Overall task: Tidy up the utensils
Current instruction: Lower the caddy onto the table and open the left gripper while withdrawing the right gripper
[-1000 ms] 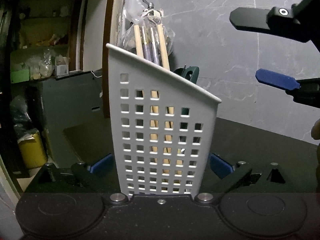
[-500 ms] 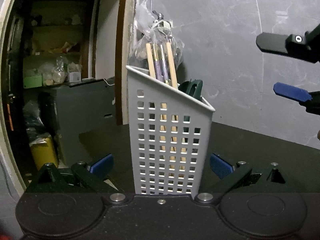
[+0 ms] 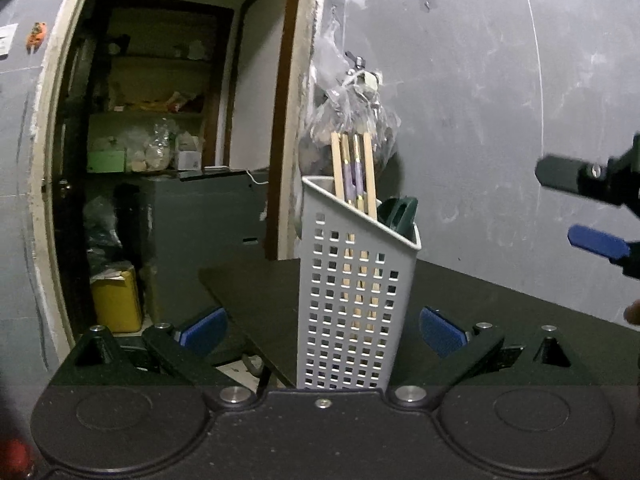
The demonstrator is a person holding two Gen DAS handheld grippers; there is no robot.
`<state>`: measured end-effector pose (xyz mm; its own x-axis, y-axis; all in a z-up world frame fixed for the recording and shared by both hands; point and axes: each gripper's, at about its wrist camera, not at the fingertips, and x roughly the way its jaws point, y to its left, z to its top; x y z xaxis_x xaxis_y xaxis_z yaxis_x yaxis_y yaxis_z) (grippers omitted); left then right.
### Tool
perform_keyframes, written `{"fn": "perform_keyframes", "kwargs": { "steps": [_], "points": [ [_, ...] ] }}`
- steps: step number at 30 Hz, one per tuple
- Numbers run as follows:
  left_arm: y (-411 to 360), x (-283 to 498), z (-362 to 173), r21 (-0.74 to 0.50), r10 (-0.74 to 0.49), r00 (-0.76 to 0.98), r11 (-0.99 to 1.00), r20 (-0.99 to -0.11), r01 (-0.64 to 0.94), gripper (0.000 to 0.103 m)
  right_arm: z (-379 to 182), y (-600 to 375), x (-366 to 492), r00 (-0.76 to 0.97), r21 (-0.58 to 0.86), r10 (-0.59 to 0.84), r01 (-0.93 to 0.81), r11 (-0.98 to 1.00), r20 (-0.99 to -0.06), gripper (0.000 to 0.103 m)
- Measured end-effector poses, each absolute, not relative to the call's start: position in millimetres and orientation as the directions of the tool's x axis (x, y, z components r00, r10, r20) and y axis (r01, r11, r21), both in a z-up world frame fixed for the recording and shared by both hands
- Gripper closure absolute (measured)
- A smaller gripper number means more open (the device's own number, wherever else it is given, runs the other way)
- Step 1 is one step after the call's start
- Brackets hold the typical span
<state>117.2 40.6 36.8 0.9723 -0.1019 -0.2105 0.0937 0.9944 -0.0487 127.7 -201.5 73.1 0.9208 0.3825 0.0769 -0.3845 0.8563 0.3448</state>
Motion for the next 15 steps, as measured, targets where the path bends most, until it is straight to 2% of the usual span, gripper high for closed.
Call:
{"fn": "perform_keyframes", "kwargs": {
  "steps": [8, 15],
  "points": [
    [39.6, 94.1, 36.2, -0.065, -0.046, 0.972, 0.997, -0.228, 0.032, 0.001, 68.1, -210.5, 107.3, 0.939, 0.368, 0.342, -0.331, 0.869, 0.038, 0.000],
    [38.6, 68.5, 34.5, -0.093, -0.029, 0.977, 0.996, -0.210, 0.010, 0.001, 61.3, -217.7, 85.4, 0.942, 0.345, 0.336, -0.318, 0.883, 0.008, 0.000]
  ]
}}
